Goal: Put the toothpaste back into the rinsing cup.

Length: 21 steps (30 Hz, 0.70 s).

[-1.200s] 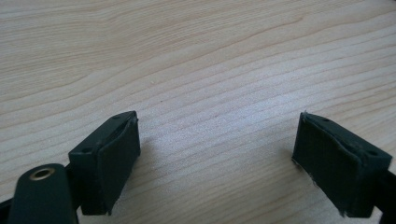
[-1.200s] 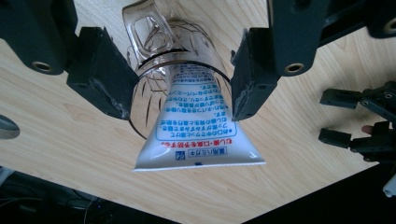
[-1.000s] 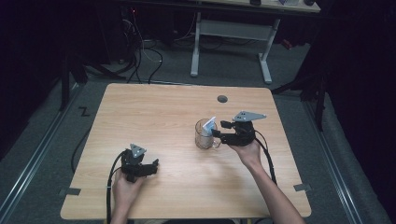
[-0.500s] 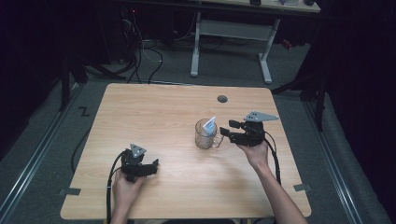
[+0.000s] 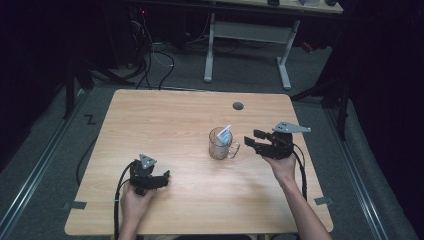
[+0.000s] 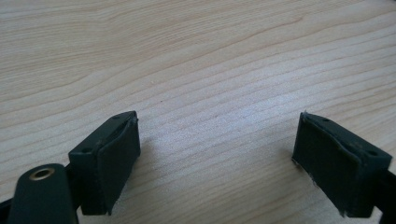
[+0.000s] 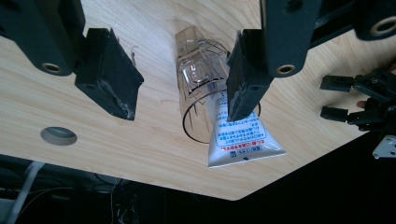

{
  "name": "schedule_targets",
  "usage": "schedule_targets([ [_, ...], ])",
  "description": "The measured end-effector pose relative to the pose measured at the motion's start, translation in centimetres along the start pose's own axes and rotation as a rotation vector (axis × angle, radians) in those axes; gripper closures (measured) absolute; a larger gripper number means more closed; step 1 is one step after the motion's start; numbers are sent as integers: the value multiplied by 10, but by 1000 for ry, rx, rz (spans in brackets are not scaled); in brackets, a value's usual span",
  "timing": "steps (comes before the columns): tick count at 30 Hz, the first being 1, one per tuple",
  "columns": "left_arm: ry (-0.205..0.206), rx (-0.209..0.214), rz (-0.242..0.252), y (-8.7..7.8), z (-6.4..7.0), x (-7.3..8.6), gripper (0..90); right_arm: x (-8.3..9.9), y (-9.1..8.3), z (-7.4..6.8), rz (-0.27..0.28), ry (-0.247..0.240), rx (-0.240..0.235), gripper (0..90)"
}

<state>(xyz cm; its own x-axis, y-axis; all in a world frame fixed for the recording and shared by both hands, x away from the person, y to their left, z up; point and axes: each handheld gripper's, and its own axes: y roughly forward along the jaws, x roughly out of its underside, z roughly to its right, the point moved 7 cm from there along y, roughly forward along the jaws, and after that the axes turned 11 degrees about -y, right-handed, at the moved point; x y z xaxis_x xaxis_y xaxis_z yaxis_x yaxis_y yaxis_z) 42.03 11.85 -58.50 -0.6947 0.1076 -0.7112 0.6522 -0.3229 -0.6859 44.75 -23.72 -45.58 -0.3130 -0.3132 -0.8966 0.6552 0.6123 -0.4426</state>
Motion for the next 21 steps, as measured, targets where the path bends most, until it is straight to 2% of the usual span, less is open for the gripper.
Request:
schedule_targets([
  [21, 0, 0, 0, 0, 0, 0, 148, 7, -22, 4, 40, 26, 18, 453],
])
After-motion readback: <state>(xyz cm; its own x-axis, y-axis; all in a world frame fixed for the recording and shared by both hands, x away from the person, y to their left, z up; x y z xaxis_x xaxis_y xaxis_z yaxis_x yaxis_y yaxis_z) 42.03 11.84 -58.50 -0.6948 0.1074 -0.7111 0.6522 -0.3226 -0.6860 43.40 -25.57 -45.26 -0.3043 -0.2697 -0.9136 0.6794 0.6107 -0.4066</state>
